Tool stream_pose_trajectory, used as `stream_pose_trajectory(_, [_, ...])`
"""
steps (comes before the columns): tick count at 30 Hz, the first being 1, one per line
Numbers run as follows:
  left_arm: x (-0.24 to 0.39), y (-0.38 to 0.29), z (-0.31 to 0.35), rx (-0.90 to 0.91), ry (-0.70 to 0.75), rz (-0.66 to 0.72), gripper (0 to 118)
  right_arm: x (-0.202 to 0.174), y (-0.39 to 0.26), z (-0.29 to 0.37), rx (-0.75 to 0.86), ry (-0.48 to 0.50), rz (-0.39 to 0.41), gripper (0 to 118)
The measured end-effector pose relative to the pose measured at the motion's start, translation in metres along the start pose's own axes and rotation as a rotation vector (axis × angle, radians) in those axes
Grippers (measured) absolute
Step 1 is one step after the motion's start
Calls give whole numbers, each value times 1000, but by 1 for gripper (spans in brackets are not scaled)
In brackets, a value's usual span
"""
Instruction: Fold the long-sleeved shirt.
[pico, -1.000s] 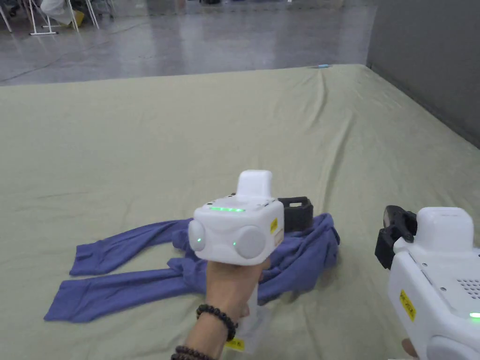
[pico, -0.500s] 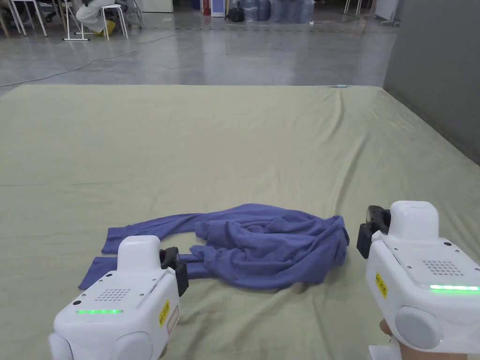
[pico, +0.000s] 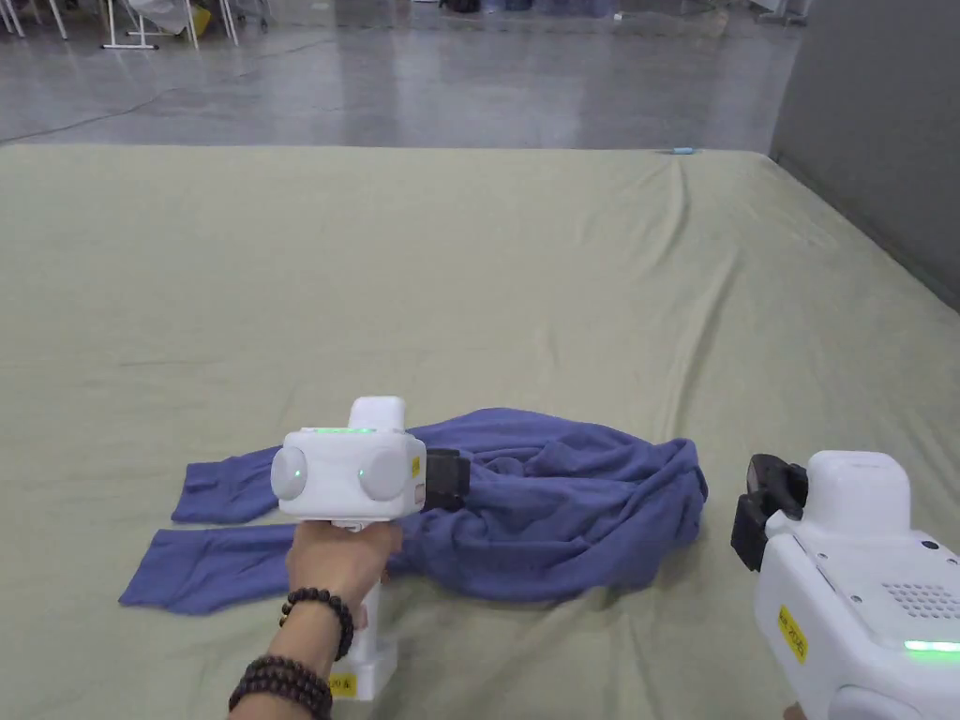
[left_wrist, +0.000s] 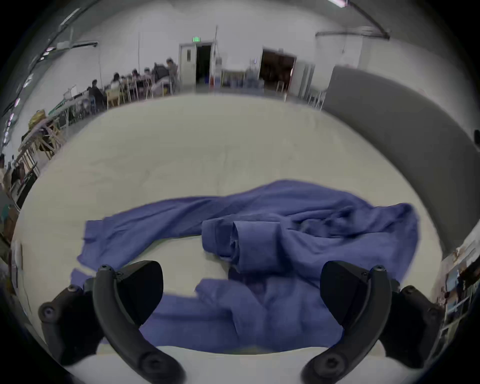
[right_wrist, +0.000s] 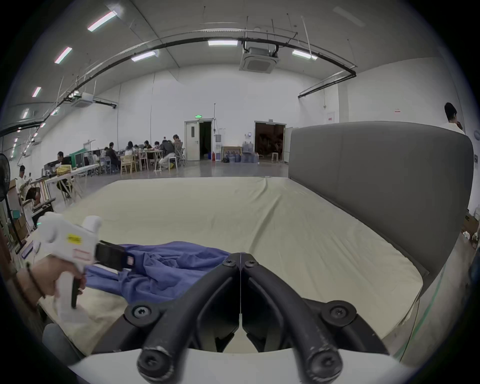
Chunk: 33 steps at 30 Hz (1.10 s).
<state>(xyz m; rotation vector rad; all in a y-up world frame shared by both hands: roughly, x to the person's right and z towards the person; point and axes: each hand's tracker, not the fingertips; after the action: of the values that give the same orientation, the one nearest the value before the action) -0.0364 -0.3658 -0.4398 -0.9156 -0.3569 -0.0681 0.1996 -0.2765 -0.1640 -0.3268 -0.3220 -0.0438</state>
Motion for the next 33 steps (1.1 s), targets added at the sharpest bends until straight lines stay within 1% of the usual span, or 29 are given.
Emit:
stream_pose_trajectory(1, [2, 2, -18, -14, 14, 2, 108, 1, -2, -3, -9, -9, 2, 0])
stream_pose_trajectory(2, [2, 5, -28, -5, 5, -3, 94, 3, -3, -6, -17, -10, 2, 0])
stream_pose_trajectory(3, [2, 8, -38, -24, 10, -17, 73, 4, -5, -9, -28, -12, 4, 0])
stream_pose_trajectory(4, [4, 7, -46, -49, 25, -32, 47, 6, -6, -12, -40, -15, 8, 0])
stream_pose_trajectory(5, [5, 5, -49, -53, 3, -28, 27, 7, -7, -14, -49, -17, 13, 0])
stream_pose_trajectory(6, [5, 2, -48, -44, -99, -17, 7, 9, -7, -17, -53, -19, 15, 0])
stream_pose_trajectory(7, [7, 3, -43, -30, -134, -2, 5, 11, -7, -21, -60, -24, 16, 0])
stream_pose_trajectory(8, [9, 2, -36, -26, -103, -17, 5, 12, -7, -25, -68, -29, 17, 2])
stream_pose_trajectory(9, [8, 0, -31, -17, -102, -40, 5, 16, -5, -33, -82, -22, 15, 17])
stream_pose_trajectory(10, [7, -1, -23, -1, -113, -43, 5, 19, -4, -43, -98, -16, 6, 53])
stream_pose_trajectory(11, [5, -1, -17, 17, -133, -39, 5, 21, -3, -55, -125, -17, -12, 78])
stream_pose_trajectory(12, [4, -1, -9, 24, -138, -38, 5, 24, -1, -70, -180, -1, -31, 90])
stream_pose_trajectory(13, [0, -2, -2, 38, -134, -41, 5, 27, -1, -87, -217, 13, -50, 90])
stream_pose_trajectory(14, [-1, -2, 4, 51, -134, -46, 5, 29, -2, -103, -259, 28, -51, 90])
stream_pose_trajectory(15, [-2, -1, 10, 59, -139, -48, 5, 32, -3, -122, -302, 61, -66, 90])
stream_pose_trajectory(18, [-7, 1, 27, 89, -150, -30, 5, 33, -13, -176, -431, 76, -77, 88])
stream_pose_trajectory(19, [-8, 1, 31, 99, -156, -30, 5, 32, -18, -190, -459, 85, -92, 77])
stream_pose_trajectory(21, [-12, 3, 34, 100, -165, -27, 5, 30, -26, -213, -483, 105, -119, 62])
stream_pose_trajectory(22, [-13, 3, 36, 103, -174, -26, 5, 29, -28, -222, -499, 110, -127, 62])
stream_pose_trajectory(23, [-14, 4, 39, 106, -177, -25, 5, 28, -30, -228, -533, 128, -135, 28])
stream_pose_trajectory(24, [-15, 5, 42, 112, -178, -21, 5, 25, -30, -229, -575, 139, -141, 7])
stream_pose_trajectory(25, [-18, 6, 48, 126, -180, -12, 5, 23, -25, -226, -559, 124, -125, 7])
stream_pose_trajectory(26, [-20, 9, 54, 151, -189, -10, 5, 22, -18, -219, -526, 132, -110, 7])
stream_pose_trajectory(27, [-22, 12, 63, 190, -192, -2, 5, 22, -6, -211, -451, 161, -102, 7])
stream_pose_trajectory(30, [-33, 35, 95, 303, -185, 16, 5, 19, 40, -194, -328, 222, -130, 7])
stream_pose_trajectory(33, [-45, 73, 142, 446, -198, 54, 5, 7, 104, -180, -206, 262, -100, 7])
